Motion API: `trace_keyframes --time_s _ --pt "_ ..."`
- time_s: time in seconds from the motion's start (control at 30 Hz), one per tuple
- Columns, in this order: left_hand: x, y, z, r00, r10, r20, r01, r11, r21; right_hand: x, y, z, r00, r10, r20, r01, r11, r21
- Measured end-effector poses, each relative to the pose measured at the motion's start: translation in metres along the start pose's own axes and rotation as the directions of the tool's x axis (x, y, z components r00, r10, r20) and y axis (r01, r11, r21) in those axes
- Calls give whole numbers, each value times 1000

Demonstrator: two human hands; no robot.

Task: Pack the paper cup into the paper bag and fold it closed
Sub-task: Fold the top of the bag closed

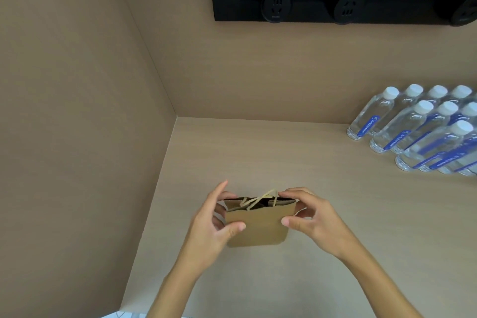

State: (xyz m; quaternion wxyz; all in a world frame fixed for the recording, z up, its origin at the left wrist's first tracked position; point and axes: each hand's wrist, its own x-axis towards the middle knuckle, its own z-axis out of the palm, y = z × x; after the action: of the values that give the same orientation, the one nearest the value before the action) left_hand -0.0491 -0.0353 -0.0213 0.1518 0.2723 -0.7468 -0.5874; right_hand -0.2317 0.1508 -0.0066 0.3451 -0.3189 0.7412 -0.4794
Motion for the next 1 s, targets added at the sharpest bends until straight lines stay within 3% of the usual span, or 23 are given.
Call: trace_keyframes --time_s 0.3,0.5,0.73,0.93,1.0 --pt "20 1 1 997 43 -63 -49 995 -85 12 10 9 986 -24 -163 47 989 139" --pt "32 -5 -2 974 204 -99 -185 967 175 17 3 14 969 2 -246 56 971 231" --pt "22 -3 -8 981 132 -144 -124 990 64 4 -1 20 970 80 -230 0 945 327" --pt "15 1 -9 994 -62 -85 50 991 -128 5 -7 20 978 191 -89 -173 968 181" --pt "15 0 -8 994 -103 -39 99 990 -102 6 -8 24 975 197 -101 -183 975 127"
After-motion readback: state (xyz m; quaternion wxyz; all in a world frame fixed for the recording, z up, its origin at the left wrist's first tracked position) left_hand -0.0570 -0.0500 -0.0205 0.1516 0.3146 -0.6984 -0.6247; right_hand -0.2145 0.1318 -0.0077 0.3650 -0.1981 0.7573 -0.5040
